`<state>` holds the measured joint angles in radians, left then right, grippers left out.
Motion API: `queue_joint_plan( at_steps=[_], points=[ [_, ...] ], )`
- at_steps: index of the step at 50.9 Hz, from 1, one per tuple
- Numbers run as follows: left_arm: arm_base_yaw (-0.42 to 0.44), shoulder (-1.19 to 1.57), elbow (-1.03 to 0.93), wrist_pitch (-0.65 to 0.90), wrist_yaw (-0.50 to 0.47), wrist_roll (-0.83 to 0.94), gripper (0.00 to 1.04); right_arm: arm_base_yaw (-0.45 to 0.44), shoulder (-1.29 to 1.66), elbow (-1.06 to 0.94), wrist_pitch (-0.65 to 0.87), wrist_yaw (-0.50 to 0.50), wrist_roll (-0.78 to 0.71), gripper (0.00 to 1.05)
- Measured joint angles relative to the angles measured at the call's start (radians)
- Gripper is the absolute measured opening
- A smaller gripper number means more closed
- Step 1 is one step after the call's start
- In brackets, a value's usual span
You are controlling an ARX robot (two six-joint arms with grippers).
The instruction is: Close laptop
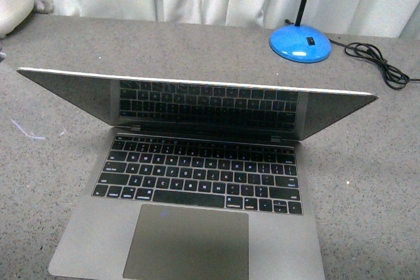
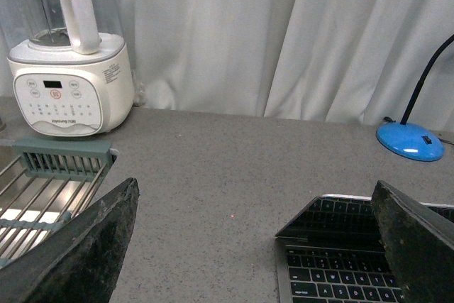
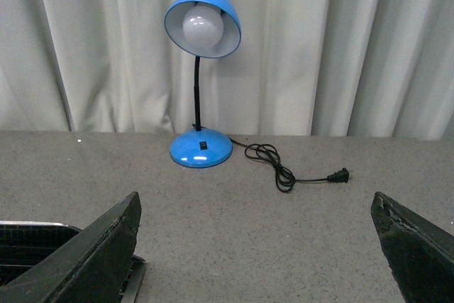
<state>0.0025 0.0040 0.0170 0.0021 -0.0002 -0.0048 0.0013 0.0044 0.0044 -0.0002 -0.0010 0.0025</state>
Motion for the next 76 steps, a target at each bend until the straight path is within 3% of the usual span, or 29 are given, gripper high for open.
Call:
queue_joint_plan(
  at_steps=[76],
  points=[
    [0.0, 0.0, 0.0, 0.0, 0.0, 0.001, 0.96, 0.0, 0.0, 0.0, 0.0, 0.0, 0.0, 0.95]
  ],
)
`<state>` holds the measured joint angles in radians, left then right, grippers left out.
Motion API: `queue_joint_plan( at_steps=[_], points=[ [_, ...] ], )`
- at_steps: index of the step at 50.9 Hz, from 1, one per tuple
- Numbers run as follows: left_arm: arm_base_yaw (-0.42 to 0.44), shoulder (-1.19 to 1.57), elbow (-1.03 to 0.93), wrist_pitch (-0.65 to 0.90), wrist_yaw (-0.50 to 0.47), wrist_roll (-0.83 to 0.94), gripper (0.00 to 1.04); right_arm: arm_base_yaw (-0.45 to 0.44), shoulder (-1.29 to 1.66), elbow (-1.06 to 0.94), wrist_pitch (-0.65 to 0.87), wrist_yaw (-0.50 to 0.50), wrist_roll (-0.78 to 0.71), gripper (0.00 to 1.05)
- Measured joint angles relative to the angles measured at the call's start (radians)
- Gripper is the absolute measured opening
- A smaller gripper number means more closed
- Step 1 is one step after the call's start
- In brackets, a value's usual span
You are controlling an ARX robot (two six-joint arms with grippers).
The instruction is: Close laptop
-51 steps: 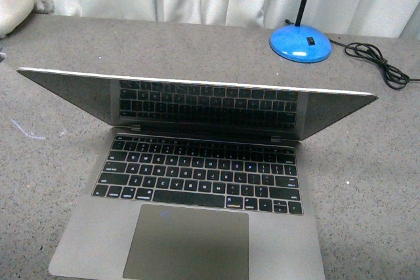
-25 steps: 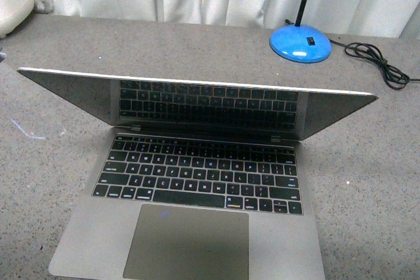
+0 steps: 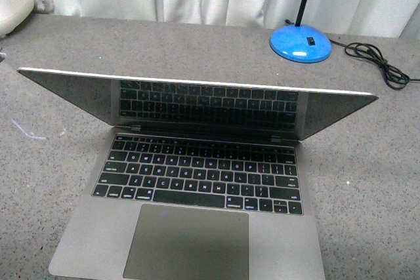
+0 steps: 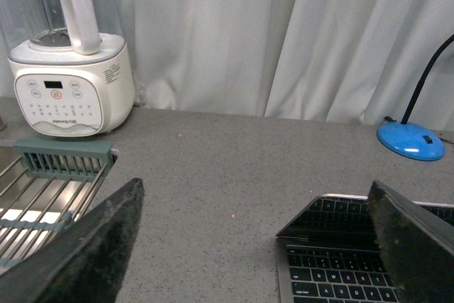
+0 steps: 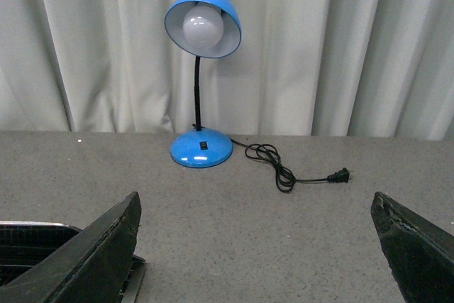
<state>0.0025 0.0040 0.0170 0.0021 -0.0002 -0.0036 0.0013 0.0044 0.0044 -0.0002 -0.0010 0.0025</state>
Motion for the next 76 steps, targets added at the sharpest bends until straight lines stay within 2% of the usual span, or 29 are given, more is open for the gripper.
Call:
queue_joint_plan(
  at_steps=[1, 3, 9, 12, 19, 23, 25, 31, 32, 34, 38, 40, 44, 51, 61, 68, 76],
  points=[
    [0.0, 0.0, 0.0, 0.0, 0.0, 0.0, 0.93, 0.0, 0.0, 0.0, 0.0, 0.0, 0.0, 0.94],
    [0.0, 0.0, 0.0, 0.0, 0.0, 0.0, 0.82, 0.0, 0.0, 0.0, 0.0, 0.0, 0.0, 0.84],
    [0.0, 0.0, 0.0, 0.0, 0.0, 0.0, 0.64, 0.0, 0.0, 0.0, 0.0, 0.0, 0.0, 0.67],
    [0.0, 0.0, 0.0, 0.0, 0.0, 0.0, 0.49, 0.0, 0.0, 0.0, 0.0, 0.0, 0.0, 0.53],
    [0.0, 0.0, 0.0, 0.0, 0.0, 0.0, 0.23, 0.0, 0.0, 0.0, 0.0, 0.0, 0.0, 0.26],
    [0.0, 0.0, 0.0, 0.0, 0.0, -0.002, 0.04, 0.0, 0.0, 0.0, 0.0, 0.0, 0.0, 0.07],
    [0.0, 0.0, 0.0, 0.0, 0.0, 0.0, 0.04, 0.0, 0.0, 0.0, 0.0, 0.0, -0.003, 0.01],
    [-0.005, 0.003, 0.001, -0.003, -0.014, -0.005, 0.04, 0.0, 0.024, 0.011, -0.04, 0.02, 0.006, 0.01],
    [-0.019, 0.014, 0.006, -0.022, -0.066, -0.021, 0.04, -0.002, 0.048, 0.018, -0.057, 0.018, 0.011, 0.01],
    [-0.064, 0.114, 0.032, -0.04, -0.234, -0.079, 0.04, -0.008, 0.142, 0.043, -0.028, 0.006, 0.021, 0.01],
    [-0.068, 0.267, 0.057, 0.04, -0.294, -0.115, 0.04, -0.01, 0.273, 0.087, 0.055, -0.009, 0.024, 0.01],
    [-0.061, 0.328, 0.071, 0.087, -0.292, -0.124, 0.04, -0.011, 0.332, 0.112, 0.081, -0.025, 0.027, 0.01],
    [-0.026, 0.539, 0.127, 0.264, -0.224, -0.146, 0.04, -0.011, 0.537, 0.206, 0.13, -0.066, 0.034, 0.01],
    [-0.031, 0.852, 0.251, 0.397, -0.214, -0.166, 0.04, -0.007, 0.814, 0.35, 0.154, -0.118, 0.056, 0.01],
    [-0.076, 1.123, 0.41, 0.369, -0.188, -0.166, 0.04, 0.022, 1.033, 0.506, 0.158, -0.143, 0.067, 0.01],
    [-0.093, 1.308, 0.556, 0.347, -0.094, -0.197, 0.04, 0.047, 1.203, 0.618, 0.199, -0.151, 0.08, 0.01],
    [-0.123, 1.425, 0.669, 0.345, -0.075, -0.207, 0.04, 0.07, 1.301, 0.679, 0.205, -0.16, 0.106, 0.01]
  ],
)
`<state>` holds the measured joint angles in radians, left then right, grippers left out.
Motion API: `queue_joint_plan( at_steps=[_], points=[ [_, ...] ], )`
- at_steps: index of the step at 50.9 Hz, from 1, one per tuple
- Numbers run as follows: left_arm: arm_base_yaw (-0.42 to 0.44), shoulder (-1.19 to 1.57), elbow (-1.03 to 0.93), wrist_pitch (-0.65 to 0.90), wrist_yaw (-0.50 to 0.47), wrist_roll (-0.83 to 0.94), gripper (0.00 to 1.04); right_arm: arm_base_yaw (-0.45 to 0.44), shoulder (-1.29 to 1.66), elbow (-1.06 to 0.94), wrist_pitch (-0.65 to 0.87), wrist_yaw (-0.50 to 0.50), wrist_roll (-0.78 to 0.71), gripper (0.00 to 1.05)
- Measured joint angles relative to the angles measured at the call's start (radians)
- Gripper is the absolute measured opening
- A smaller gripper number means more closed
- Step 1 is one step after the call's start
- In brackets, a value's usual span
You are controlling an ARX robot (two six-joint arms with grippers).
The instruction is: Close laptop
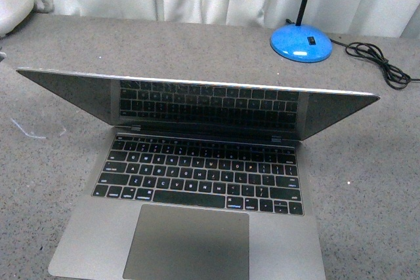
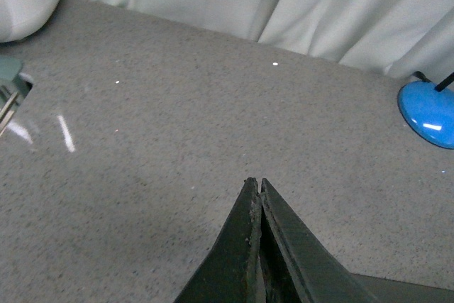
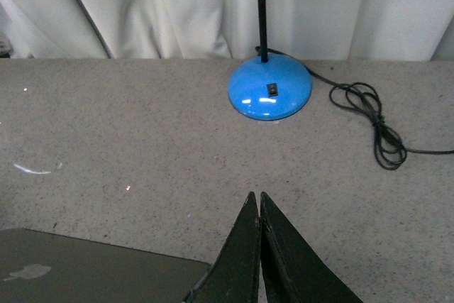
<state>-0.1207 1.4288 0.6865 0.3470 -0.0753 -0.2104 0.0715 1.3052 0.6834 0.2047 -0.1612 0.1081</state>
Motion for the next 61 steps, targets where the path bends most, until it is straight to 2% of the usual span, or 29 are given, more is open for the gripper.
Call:
queue_joint_plan(
  at_steps=[12, 26, 34, 41, 45, 61],
  points=[
    [-0.045, 0.064, 0.068, -0.073, 0.043, -0.006, 0.04, 0.055, 0.111, 0.043, -0.013, -0.054, 0.055, 0.01],
    [-0.025, 0.064, 0.056, -0.205, 0.08, -0.035, 0.04, 0.119, 0.192, 0.062, -0.085, -0.11, 0.124, 0.01],
    [-0.017, 0.034, 0.028, -0.256, 0.165, -0.072, 0.04, 0.158, 0.195, 0.057, -0.101, -0.137, 0.159, 0.01],
    [-0.02, -0.003, -0.032, -0.296, 0.269, -0.143, 0.04, 0.185, 0.185, -0.006, -0.16, -0.196, 0.233, 0.01],
    [-0.014, -0.006, -0.079, -0.293, 0.292, -0.168, 0.04, 0.201, 0.173, -0.062, -0.162, -0.237, 0.286, 0.01],
    [-0.018, -0.006, -0.234, -0.241, 0.334, -0.263, 0.04, 0.281, 0.203, -0.243, -0.125, -0.227, 0.417, 0.01]
  ],
)
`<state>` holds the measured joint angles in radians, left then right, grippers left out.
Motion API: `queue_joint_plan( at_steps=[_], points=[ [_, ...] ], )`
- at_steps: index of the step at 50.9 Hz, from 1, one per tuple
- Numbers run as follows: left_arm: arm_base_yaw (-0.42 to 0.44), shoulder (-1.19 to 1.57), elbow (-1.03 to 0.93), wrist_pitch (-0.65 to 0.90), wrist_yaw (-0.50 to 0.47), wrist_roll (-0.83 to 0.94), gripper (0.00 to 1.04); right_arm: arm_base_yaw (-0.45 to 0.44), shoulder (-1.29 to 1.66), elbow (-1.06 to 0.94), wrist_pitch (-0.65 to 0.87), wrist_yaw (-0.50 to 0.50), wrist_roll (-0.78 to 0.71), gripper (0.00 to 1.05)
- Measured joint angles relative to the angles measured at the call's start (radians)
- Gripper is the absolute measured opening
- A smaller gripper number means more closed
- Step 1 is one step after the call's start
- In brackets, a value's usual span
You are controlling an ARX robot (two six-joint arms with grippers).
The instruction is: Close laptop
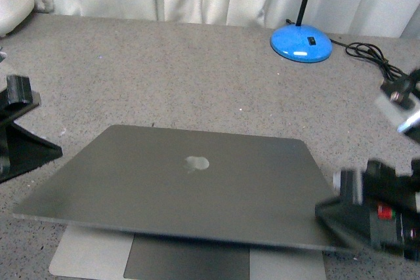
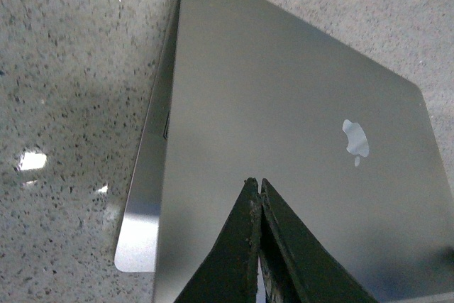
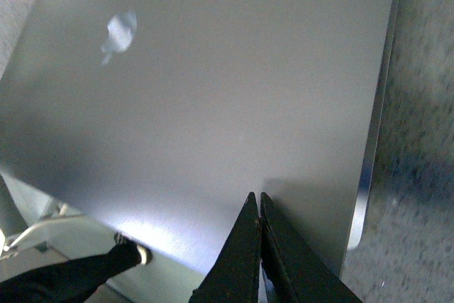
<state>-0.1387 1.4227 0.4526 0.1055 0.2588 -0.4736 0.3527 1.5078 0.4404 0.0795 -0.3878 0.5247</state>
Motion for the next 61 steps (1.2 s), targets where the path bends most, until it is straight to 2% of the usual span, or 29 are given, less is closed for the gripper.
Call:
queue_joint_plan(
  at_steps=[7, 15, 21, 25, 31, 39, 44, 51, 56, 58, 61],
  points=[
    [-0.021, 0.002, -0.049, 0.015, -0.01, -0.027, 0.04, 0.034, 0.009, -0.062, -0.027, 0.023, 0.04, 0.01],
    [-0.004, -0.008, -0.059, 0.032, -0.039, -0.032, 0.04, 0.037, -0.017, -0.098, 0.048, 0.106, 0.036, 0.01],
    [0.038, -0.064, -0.067, 0.13, -0.106, -0.035, 0.04, 0.035, -0.115, -0.117, 0.166, 0.265, -0.052, 0.01],
    [0.068, -0.117, -0.083, 0.245, -0.183, -0.018, 0.04, 0.028, -0.196, -0.122, 0.218, 0.327, -0.113, 0.01],
    [0.102, -0.202, -0.11, 0.329, -0.294, 0.035, 0.04, 0.016, -0.33, -0.145, 0.269, 0.422, -0.205, 0.01],
    [0.142, -0.338, -0.181, 0.31, -0.4, 0.116, 0.04, -0.002, -0.526, -0.237, 0.327, 0.511, -0.319, 0.01],
    [0.179, -0.504, -0.249, 0.312, -0.444, 0.193, 0.04, -0.013, -0.74, -0.317, 0.284, 0.578, -0.41, 0.01],
    [0.209, -0.706, -0.293, 0.21, -0.44, 0.21, 0.04, -0.031, -0.94, -0.354, 0.157, 0.602, -0.446, 0.01],
    [0.195, -0.849, -0.334, 0.143, -0.435, 0.217, 0.04, -0.052, -1.112, -0.367, 0.072, 0.587, -0.45, 0.01],
    [0.192, -0.887, -0.345, 0.129, -0.427, 0.214, 0.08, -0.052, -1.155, -0.371, 0.059, 0.604, -0.46, 0.01],
    [0.193, -0.919, -0.357, 0.126, -0.414, 0.21, 0.17, -0.049, -1.196, -0.41, 0.143, 0.663, -0.482, 0.01]
  ],
)
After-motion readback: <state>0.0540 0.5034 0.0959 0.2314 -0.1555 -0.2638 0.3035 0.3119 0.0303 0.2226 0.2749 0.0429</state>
